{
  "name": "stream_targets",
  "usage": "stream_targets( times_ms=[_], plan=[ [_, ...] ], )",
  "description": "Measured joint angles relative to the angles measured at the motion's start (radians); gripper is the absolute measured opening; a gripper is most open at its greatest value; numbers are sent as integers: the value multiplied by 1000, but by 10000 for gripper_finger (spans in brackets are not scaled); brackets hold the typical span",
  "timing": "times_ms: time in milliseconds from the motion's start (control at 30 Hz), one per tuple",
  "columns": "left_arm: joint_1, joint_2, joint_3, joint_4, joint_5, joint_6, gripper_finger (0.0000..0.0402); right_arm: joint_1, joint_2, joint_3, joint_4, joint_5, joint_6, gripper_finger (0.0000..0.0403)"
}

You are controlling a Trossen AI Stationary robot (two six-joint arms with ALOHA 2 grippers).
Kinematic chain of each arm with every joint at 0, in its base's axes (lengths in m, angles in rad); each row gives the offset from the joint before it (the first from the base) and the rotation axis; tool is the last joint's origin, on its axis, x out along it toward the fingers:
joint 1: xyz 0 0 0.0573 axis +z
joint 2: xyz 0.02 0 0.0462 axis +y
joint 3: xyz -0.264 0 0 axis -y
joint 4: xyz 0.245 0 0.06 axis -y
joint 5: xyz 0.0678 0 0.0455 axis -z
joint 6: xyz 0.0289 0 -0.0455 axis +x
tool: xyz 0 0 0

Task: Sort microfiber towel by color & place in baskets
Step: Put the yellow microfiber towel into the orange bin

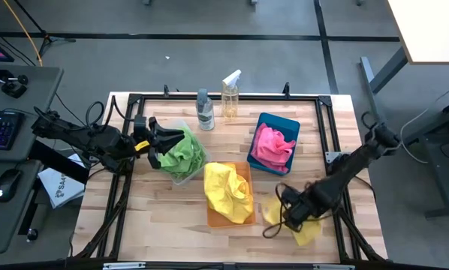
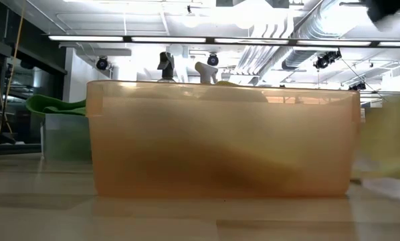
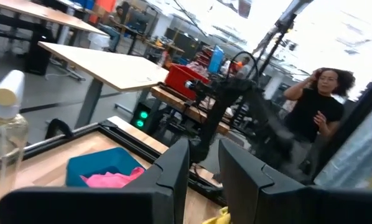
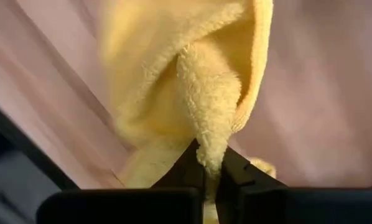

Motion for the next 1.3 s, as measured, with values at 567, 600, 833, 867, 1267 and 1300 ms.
stream_targets(
  times_ms=[567,600,833,867,1267,1300],
  plan=[
    [16,7,0,-5,-47,26,160,-293,-35,441,374,471,-588,1],
    [16,7,0,-5,-47,26,161,-305,-24,434,420,455,-612,1],
    [16,7,0,-4,-36,26,161,-342,118,415,370,327,-642,1],
    [16,7,0,-4,-36,26,161,-341,143,415,354,308,-642,1],
    [16,7,0,1,-35,-1,161,-398,405,415,498,51,-781,0],
    [16,7,0,3,-35,-1,161,-403,424,415,494,46,-789,0]
  ],
)
